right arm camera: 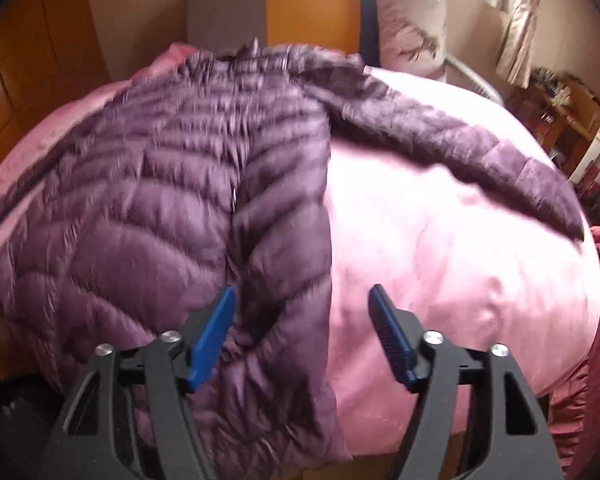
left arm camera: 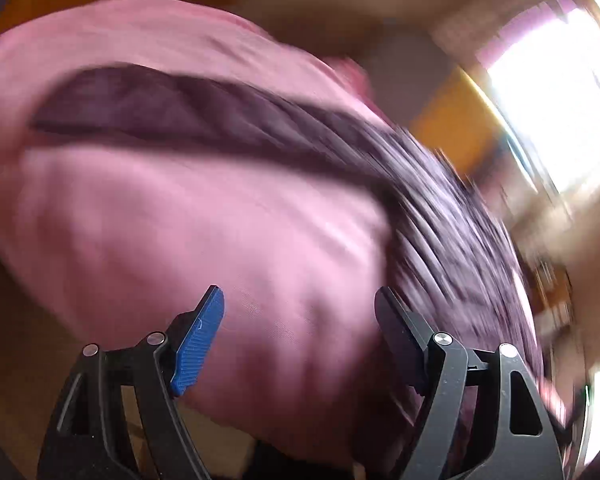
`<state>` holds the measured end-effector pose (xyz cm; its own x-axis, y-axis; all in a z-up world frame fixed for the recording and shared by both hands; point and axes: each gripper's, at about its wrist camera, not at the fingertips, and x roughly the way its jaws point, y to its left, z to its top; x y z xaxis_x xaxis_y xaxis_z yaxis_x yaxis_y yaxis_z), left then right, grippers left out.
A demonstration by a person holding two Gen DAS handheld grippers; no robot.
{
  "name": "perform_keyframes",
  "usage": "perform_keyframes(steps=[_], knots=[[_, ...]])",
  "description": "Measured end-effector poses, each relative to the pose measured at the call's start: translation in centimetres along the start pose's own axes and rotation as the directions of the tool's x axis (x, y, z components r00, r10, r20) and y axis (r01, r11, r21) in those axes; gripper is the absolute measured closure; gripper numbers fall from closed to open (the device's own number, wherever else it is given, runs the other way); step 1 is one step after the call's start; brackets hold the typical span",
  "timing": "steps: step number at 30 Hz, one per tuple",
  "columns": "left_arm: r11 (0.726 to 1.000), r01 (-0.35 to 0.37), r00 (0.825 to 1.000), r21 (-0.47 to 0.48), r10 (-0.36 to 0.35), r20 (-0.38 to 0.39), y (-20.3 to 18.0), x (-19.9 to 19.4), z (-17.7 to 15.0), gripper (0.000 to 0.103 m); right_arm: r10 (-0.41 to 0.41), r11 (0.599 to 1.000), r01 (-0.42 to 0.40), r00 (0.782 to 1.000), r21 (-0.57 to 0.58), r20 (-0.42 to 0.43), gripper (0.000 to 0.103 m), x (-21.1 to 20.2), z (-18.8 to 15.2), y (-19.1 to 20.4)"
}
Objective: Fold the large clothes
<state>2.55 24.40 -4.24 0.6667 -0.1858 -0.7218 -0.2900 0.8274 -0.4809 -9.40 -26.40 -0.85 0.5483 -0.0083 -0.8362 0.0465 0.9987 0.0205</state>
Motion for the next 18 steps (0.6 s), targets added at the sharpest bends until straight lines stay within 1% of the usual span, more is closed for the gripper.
perform_keyframes(steps=[1,2,3,5,6,8,10,11,12,13,14,15,16,17,18], knots=[[0.997,-0.046,0.998,-0.059,0.048,0.031,1.6,-0.3,1.3,0.022,0.027,1.000,-0.027,0.999,0.014,0.034,0.025,-0.4,0.8,0.6],[0.992,-0.075,0.996,-0.100,0.080,0.050,2.7,-0.4,2.2,0.022,0.051,0.998,-0.053,0.997,0.019,0.055,0.023,-0.6,1.5,1.3],[0.978,-0.125,0.987,-0.165,0.140,0.079,4.5,-0.6,3.7,0.022,0.082,0.996,-0.083,0.994,0.012,0.075,0.021,-0.5,2.2,2.5],[0.957,-0.176,0.972,-0.230,0.206,0.114,7.5,-1.1,5.4,0.019,0.132,0.991,-0.131,0.988,-0.017,0.086,0.020,0.0,3.3,5.2],[0.940,-0.206,0.960,-0.271,0.248,0.129,9.0,-1.0,6.7,0.016,0.161,0.987,-0.159,0.984,-0.034,0.081,0.020,0.7,3.8,6.7],[0.916,-0.240,0.947,-0.322,0.295,0.131,10.8,-0.4,8.6,0.016,0.199,0.979,-0.195,0.978,-0.062,0.064,0.020,2.5,5.1,10.0],[0.901,-0.263,0.938,-0.346,0.323,0.126,13.4,-0.1,9.7,0.016,0.235,0.969,-0.231,0.971,-0.089,0.040,0.020,3.8,5.5,12.8],[0.896,-0.275,0.936,-0.350,0.333,0.117,13.9,0.4,10.2,0.017,0.250,0.964,-0.246,0.968,-0.101,0.024,0.020,4.3,5.4,14.0],[0.897,-0.277,0.938,-0.345,0.331,0.105,14.4,1.3,11.0,0.028,0.258,0.961,-0.256,0.966,-0.107,0.010,0.020,4.8,5.2,14.9],[0.898,-0.288,0.936,-0.332,0.337,0.101,15.1,1.1,11.1,0.046,0.268,0.957,-0.267,0.963,-0.114,-0.007,0.020,5.5,5.1,15.8],[0.906,-0.299,0.933,-0.300,0.344,0.106,15.0,1.3,11.5,0.061,0.274,0.954,-0.275,0.961,-0.120,-0.022,0.020,6.1,5.1,16.6],[0.919,-0.305,0.934,-0.251,0.340,0.108,14.7,1.7,12.3,0.087,0.275,0.953,-0.276,0.961,-0.122,-0.028,0.020,6.6,5.0,17.0],[0.922,-0.315,0.932,-0.227,0.345,0.108,14.5,1.9,12.9,0.095,0.273,0.953,-0.276,0.961,-0.125,-0.039,0.020,7.1,4.8,17.4],[0.920,-0.329,0.927,-0.213,0.358,0.115,14.5,1.9,13.4,0.096,0.269,0.953,-0.274,0.962,-0.129,-0.056,0.019,7.7,4.7,17.9],[0.914,-0.355,0.915,-0.194,0.383,0.128,14.5,1.7,14.0,0.097,0.264,0.953,-0.271,0.962,-0.135,-0.068,0.020,7.8,4.4,18.0]])
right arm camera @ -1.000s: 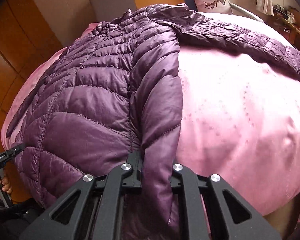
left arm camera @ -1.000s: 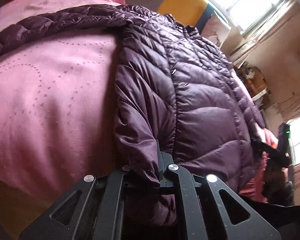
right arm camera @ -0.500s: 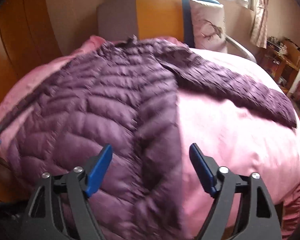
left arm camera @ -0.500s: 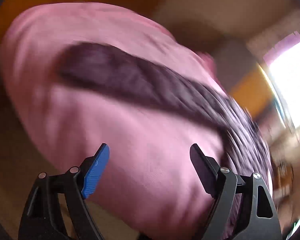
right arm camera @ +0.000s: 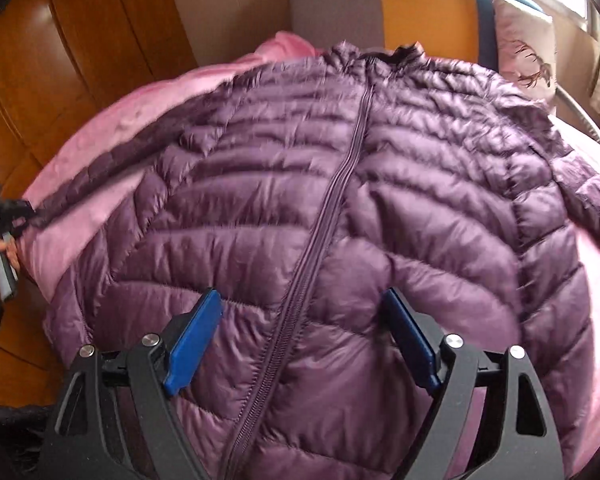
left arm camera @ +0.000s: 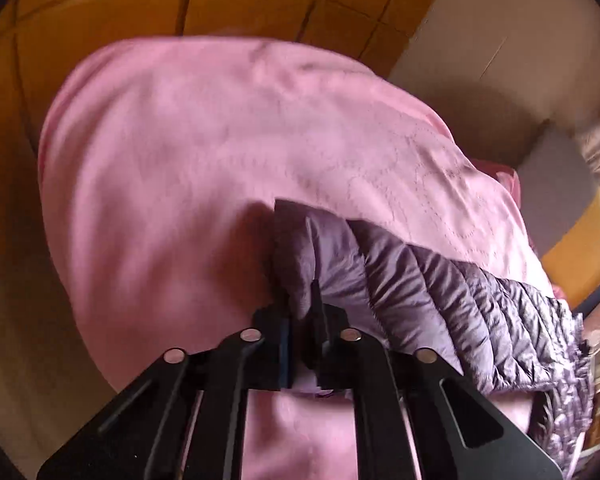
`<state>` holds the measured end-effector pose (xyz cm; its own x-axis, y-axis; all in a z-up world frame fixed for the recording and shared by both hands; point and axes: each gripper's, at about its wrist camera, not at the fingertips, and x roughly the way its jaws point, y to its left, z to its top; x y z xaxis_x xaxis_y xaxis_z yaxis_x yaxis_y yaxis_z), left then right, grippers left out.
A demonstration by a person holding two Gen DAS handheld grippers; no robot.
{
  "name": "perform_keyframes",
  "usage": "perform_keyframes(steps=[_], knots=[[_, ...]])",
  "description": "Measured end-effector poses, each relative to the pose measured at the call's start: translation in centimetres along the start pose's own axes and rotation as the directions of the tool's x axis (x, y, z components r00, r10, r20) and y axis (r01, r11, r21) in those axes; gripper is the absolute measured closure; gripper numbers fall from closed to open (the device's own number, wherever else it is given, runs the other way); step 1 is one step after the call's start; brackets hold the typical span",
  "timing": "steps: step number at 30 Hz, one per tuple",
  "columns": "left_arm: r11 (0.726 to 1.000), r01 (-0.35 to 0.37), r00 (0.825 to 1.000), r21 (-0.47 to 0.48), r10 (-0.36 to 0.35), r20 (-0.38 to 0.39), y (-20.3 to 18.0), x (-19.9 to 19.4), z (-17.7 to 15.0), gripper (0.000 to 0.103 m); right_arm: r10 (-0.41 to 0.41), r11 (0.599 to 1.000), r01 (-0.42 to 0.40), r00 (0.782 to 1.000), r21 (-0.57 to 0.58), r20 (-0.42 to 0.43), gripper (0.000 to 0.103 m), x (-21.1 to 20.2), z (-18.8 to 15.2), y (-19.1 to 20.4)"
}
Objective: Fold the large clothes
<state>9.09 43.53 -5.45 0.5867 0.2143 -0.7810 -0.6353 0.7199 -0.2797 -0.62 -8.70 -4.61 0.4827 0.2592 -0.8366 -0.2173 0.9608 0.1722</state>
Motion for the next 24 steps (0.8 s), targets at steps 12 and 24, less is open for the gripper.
perform_keyframes(steps=[12,24], knots=[[0.994,-0.113,0.991,-0.010,0.113,0.072,-0.7,-1.5,-0.5,0.025,0.012,1.000,-0.013,0.999,-0.020,-0.035,0.019,0.5,-1.5,-1.2],[0.830,0.435,0.897,0.348,-0.433,-0.089,-16.9,-8.4,-10.4,0.023,-0.256,0.903,0.222,0.966,0.369,0.046,0.024,-7.4,-2.8,-17.0]])
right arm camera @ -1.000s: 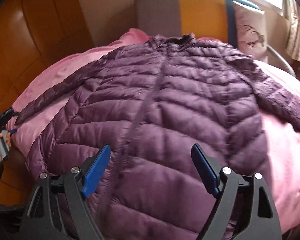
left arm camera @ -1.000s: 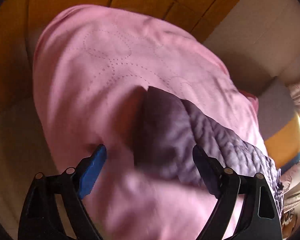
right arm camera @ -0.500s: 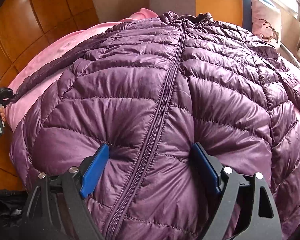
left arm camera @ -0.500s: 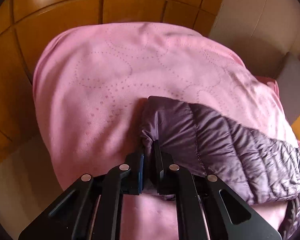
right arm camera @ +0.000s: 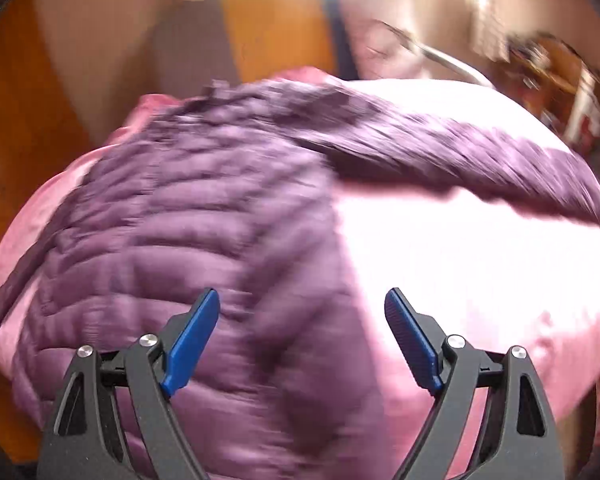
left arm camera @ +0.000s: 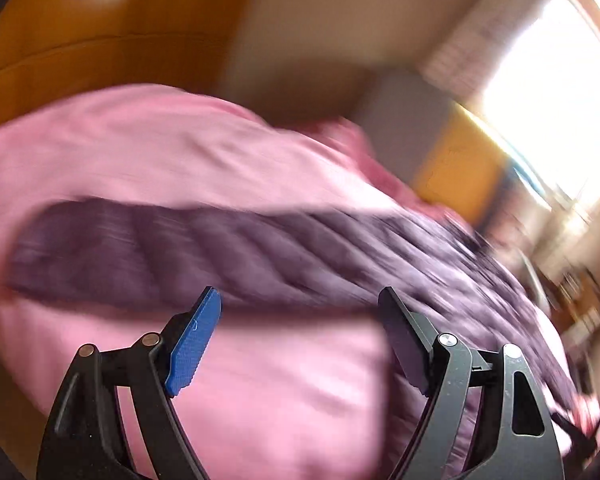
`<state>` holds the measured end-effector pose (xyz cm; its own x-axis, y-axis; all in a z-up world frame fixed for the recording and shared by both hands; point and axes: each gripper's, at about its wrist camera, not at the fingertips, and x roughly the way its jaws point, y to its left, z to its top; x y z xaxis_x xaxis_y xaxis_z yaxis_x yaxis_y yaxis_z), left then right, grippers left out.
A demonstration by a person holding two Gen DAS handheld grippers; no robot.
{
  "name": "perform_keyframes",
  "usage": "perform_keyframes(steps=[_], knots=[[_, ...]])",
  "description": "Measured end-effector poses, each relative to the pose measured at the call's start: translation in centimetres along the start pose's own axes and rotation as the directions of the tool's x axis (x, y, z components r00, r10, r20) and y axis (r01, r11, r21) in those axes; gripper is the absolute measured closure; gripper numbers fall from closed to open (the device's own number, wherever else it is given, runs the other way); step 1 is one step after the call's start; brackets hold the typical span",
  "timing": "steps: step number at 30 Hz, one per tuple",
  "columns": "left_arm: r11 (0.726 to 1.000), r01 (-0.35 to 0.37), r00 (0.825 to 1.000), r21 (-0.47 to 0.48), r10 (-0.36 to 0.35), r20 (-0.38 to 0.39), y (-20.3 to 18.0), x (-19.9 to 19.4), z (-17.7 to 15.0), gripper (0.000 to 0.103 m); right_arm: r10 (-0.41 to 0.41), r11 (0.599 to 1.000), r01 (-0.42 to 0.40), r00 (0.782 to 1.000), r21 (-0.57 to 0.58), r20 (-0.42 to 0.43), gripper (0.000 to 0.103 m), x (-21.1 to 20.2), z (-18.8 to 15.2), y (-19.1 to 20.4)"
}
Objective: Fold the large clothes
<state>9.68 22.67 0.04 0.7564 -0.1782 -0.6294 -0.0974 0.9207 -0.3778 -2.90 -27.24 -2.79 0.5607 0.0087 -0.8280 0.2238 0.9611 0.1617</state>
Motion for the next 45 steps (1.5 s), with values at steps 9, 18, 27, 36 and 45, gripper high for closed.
perform_keyframes(steps=[9,18,27,36,45], knots=[[0.899,0.268,0.948,0.347,-0.182,-0.262,-15.3,4.8,-10.5,0.023,0.026,0.997,-0.032,0.996,-0.069,-0.086,0.091,-0.6,-4.3,-1.4],[0.900,0.207,0.952,0.384,-0.096,-0.290,-14.9,4.9,-14.7,0.023,0.103,0.993,-0.100,0.992,0.055,-0.065,0.056,-1.2,-3.8,-4.7],[0.927,0.187,0.957,0.325,-0.098,-0.272,-15.5,5.2,-11.9,0.022,-0.035,0.733,-0.098,0.983,0.673,0.181,0.042,-1.6,1.1,-22.8],[0.929,0.147,0.963,0.339,-0.055,-0.265,-16.5,7.2,-11.1,0.019,-0.116,0.466,-0.158,0.964,0.871,0.237,0.044,2.0,5.5,-31.1],[0.913,0.103,0.959,0.396,0.015,-0.283,-16.3,9.1,-13.2,0.013,-0.337,0.592,0.150,0.939,0.792,0.075,0.100,1.0,8.5,-30.7]])
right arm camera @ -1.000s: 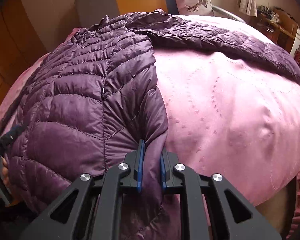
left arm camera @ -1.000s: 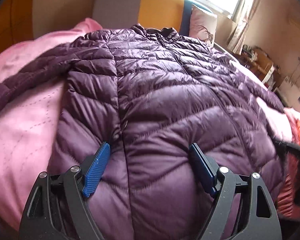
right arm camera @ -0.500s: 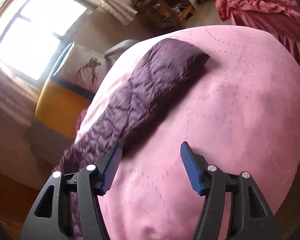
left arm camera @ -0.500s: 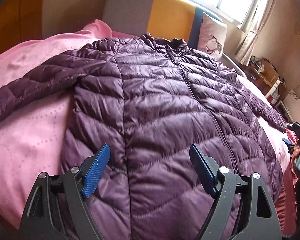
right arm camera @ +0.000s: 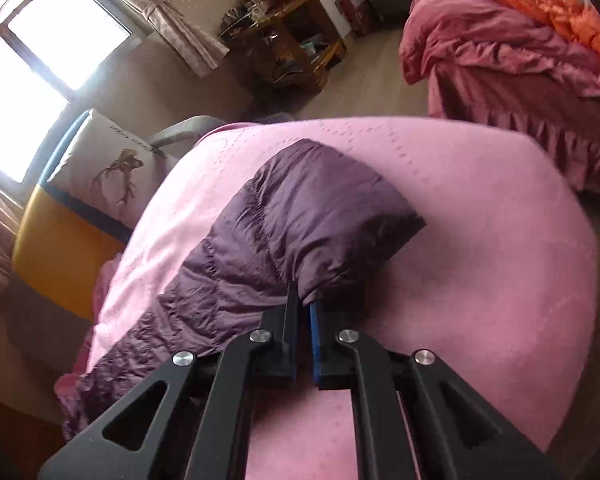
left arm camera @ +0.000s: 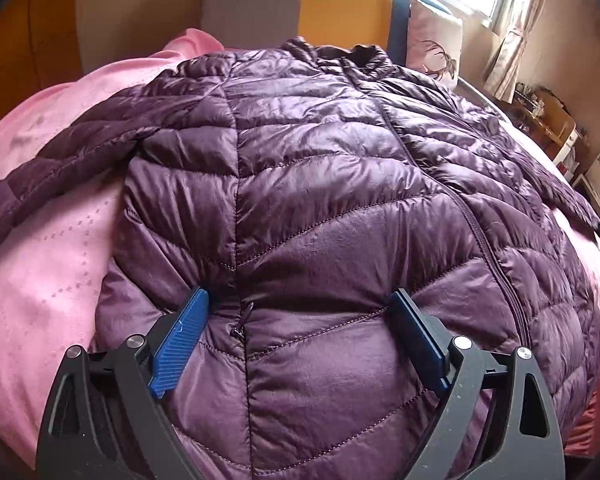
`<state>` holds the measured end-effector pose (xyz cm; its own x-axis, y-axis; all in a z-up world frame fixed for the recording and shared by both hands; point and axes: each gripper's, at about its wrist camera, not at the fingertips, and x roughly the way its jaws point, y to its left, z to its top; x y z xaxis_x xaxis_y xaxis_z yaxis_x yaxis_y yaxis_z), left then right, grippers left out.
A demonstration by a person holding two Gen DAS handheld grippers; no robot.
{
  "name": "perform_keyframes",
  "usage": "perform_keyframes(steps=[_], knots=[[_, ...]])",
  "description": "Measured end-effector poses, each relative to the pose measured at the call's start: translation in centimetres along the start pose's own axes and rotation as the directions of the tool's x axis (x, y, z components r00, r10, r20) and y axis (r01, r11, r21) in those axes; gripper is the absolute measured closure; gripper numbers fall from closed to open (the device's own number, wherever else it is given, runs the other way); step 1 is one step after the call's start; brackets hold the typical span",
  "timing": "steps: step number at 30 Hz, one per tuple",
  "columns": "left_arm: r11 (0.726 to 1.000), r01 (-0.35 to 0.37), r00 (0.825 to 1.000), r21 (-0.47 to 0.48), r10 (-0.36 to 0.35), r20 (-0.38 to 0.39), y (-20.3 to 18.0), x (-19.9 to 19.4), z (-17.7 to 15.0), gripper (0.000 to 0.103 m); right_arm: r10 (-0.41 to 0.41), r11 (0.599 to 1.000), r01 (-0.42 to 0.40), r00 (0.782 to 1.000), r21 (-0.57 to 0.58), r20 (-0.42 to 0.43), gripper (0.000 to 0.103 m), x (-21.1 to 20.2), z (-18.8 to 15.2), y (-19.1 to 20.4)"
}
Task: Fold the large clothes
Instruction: 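Fold the sleeve across the jacket body with the right gripper and release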
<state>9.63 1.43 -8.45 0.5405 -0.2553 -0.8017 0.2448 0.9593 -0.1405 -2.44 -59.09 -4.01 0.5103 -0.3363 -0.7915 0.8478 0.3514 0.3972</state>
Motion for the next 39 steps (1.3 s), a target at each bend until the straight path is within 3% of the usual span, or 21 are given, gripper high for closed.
perform_keyframes(steps=[4,9,12,17,21,23,25,27,30,33,39], knots=[[1.000,-0.015,1.000,-0.026,0.015,-0.002,0.4,0.2,0.0,0.013,-0.116,0.991,0.117,0.993,-0.061,0.019,0.100,-0.2,-1.6,-2.3],[0.999,0.004,1.000,-0.051,-0.005,-0.018,1.0,-0.6,0.9,0.012,-0.075,0.992,0.075,0.997,-0.098,0.007,0.094,-1.1,-1.9,-1.6],[0.998,0.031,0.999,-0.047,-0.030,0.021,0.8,-1.7,1.9,0.012,0.038,0.999,-0.038,0.999,-0.025,-0.020,0.049,-2.2,-1.8,-2.7],[0.999,0.049,0.993,0.024,-0.051,0.110,0.2,-3.0,3.5,0.011,0.155,0.988,-0.154,0.987,0.018,-0.046,0.033,-3.0,-2.2,-3.1],[0.997,0.070,0.995,0.045,-0.073,0.070,-0.3,-1.7,4.0,0.011,0.171,0.980,-0.164,0.984,0.115,-0.058,0.037,-1.4,-1.1,-3.5],[0.997,0.071,0.997,0.041,-0.071,0.016,-0.2,-0.5,4.0,0.009,0.153,0.977,-0.142,0.986,0.157,-0.061,0.054,-0.7,-0.4,-3.7],[0.997,0.080,0.997,0.024,-0.080,-0.006,-0.1,0.0,3.6,0.004,0.116,0.986,-0.105,0.990,0.133,-0.077,0.087,-0.1,0.3,-3.1],[0.997,0.074,0.997,0.017,-0.074,0.012,0.0,-0.1,3.3,0.004,0.094,0.994,-0.089,0.993,0.068,-0.073,0.090,-0.5,0.7,-1.7],[0.998,0.065,0.998,0.020,-0.065,0.016,-0.2,-0.1,3.1,0.004,0.073,0.984,-0.075,0.997,-0.161,-0.020,0.093,-2.6,0.0,2.8],[0.998,0.056,0.998,0.020,-0.057,0.030,-0.4,-0.1,3.0,0.004,0.107,0.917,-0.096,0.994,-0.387,0.007,0.093,-4.6,-2.4,8.3],[0.996,0.082,0.995,-0.027,-0.081,0.062,0.4,-0.5,3.0,0.004,0.193,0.795,-0.192,0.979,-0.576,-0.060,0.093,-5.8,-8.6,16.0]])
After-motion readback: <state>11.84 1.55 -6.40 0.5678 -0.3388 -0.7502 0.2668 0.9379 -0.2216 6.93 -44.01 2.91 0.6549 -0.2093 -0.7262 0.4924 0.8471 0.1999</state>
